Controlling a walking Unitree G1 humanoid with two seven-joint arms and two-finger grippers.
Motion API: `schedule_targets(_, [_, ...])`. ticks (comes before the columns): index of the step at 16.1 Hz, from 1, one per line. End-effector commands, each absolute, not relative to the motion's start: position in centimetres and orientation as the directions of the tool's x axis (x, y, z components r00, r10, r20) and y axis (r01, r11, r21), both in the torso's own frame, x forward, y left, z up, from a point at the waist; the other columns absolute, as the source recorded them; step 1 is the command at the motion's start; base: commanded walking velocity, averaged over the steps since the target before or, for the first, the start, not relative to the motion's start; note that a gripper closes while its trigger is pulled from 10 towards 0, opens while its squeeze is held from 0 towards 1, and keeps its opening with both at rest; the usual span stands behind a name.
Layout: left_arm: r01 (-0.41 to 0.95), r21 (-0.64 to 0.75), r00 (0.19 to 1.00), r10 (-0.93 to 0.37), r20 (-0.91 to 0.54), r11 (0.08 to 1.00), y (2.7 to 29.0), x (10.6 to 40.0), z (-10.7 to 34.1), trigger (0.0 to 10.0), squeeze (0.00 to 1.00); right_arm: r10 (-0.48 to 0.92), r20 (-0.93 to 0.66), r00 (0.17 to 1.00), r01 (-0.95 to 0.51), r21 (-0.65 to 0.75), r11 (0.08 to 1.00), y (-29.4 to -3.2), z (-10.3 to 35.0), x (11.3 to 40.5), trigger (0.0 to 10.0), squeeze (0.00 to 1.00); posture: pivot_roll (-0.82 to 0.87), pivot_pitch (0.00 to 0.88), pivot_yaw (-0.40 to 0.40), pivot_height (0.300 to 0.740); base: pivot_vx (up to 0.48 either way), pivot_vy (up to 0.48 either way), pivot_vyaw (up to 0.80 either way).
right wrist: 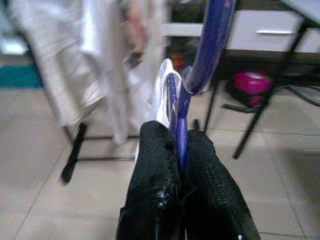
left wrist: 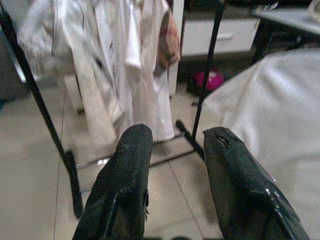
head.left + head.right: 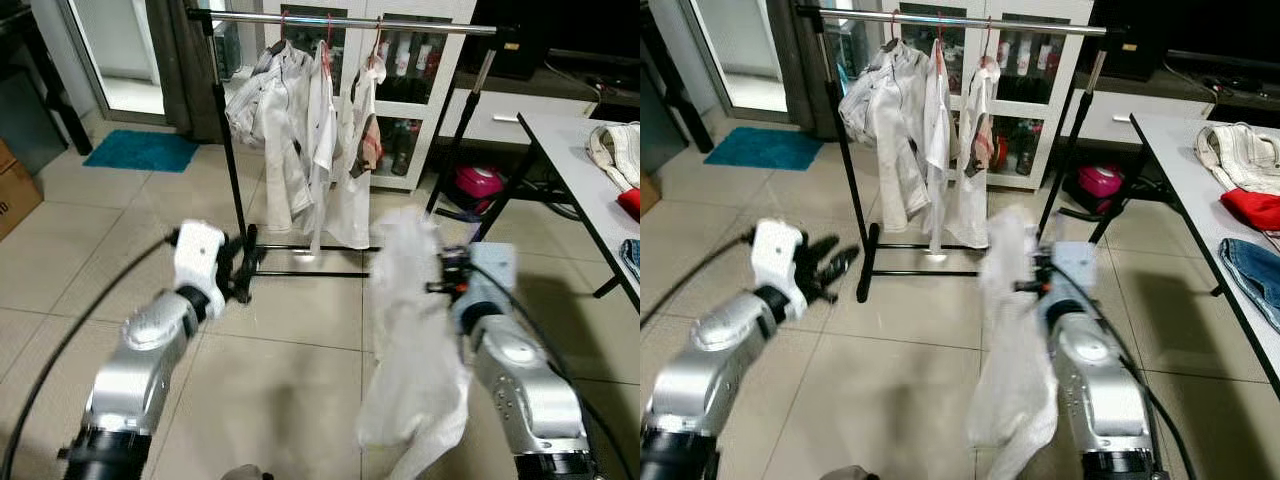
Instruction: Hang hanger
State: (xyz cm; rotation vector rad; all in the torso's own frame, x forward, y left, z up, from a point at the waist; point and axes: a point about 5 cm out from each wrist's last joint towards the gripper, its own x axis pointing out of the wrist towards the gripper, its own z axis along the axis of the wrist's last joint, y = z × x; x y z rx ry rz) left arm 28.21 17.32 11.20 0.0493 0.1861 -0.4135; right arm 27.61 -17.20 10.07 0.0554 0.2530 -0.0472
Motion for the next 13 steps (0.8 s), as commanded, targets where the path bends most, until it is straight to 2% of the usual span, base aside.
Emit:
schedule_targets(1, [0.410, 0.013, 0.898, -0.401, -0.181, 0.912, 16.76, 28.54, 11.60, 10.0, 0.00, -0.096, -0.211, 0.973, 0.111, 0.062, 0.992, -17.88, 10.65, 27.85, 10.0, 0.00, -0.05, 0.000, 0.010, 0.740, 0.000, 0.000, -0.58])
schedule_targets(2, [0.410, 0.013, 0.898, -0.401, -0.181, 0.912, 16.76, 28.54, 11.60, 10.0, 0.00, -0.096, -0.211, 0.973, 0.111, 0.062, 0.992, -17.88, 10.65, 27.85, 10.0, 0.00, -0.05, 0.000, 0.010, 0.740, 0.000, 0.000, -0.58])
schedule_targets(3, [0.405, 0.010, 0.900, -0.397, -0.179, 0.914, 16.67, 28.77, 11.67, 10.0, 0.22, -0.086, -0.216, 0.973, 0.105, 0.076, 0.992, -17.83, 10.59, 27.86, 10.0, 0.00, -0.04, 0.000, 0.018, 0.740, 0.281, 0.000, -0.63])
schedule_targets(4, [0.403, 0.010, 0.901, -0.395, -0.179, 0.915, 16.61, 28.87, 11.69, 10.0, 0.22, -0.078, -0.221, 0.972, 0.099, 0.083, 0.992, -17.80, 10.52, 27.87, 10.0, 0.00, -0.04, 0.000, 0.018, 0.740, 0.281, 0.000, -0.63])
schedule_targets(5, [0.396, 0.012, 0.904, -0.388, -0.178, 0.918, 16.57, 28.93, 11.74, 10.0, 0.44, -0.075, -0.222, 0.972, 0.094, 0.077, 0.993, -17.73, 10.43, 27.86, 10.0, 0.00, -0.04, 0.000, 0.017, 0.740, 0.292, 0.000, -0.43])
schedule_targets(6, [0.379, 0.015, 0.911, -0.370, -0.183, 0.925, 16.54, 28.90, 11.83, 10.0, 0.55, -0.075, -0.217, 0.973, 0.095, 0.082, 0.992, -17.48, 10.34, 27.94, 10.0, 0.00, -0.04, 0.000, 0.016, 0.740, 0.296, 0.000, 0.00])
schedule_targets(8, [0.372, 0.010, 0.914, -0.364, -0.179, 0.928, 16.44, 28.88, 11.89, 10.0, 0.55, -0.067, -0.213, 0.975, 0.085, 0.076, 0.993, -17.16, 10.37, 28.03, 10.0, 0.00, -0.04, 0.000, 0.014, 0.740, 0.291, 0.000, 0.00])
schedule_targets(10, [0.371, 0.007, 0.916, -0.365, -0.168, 0.929, 16.35, 29.02, 12.02, 10.0, 0.67, -0.066, -0.215, 0.974, 0.082, 0.068, 0.994, -17.04, 10.38, 28.04, 10.0, 0.00, -0.05, 0.000, 0.014, 0.740, 0.291, 0.000, 0.00])
schedule_targets(13, [0.366, 0.027, 0.921, -0.358, -0.157, 0.930, 16.15, 29.21, 12.17, 10.0, 0.61, -0.052, -0.210, 0.976, 0.070, 0.081, 0.994, -17.00, 10.57, 28.15, 10.0, 0.00, -0.04, 0.000, 0.013, 0.740, 0.305, 0.000, 0.00])
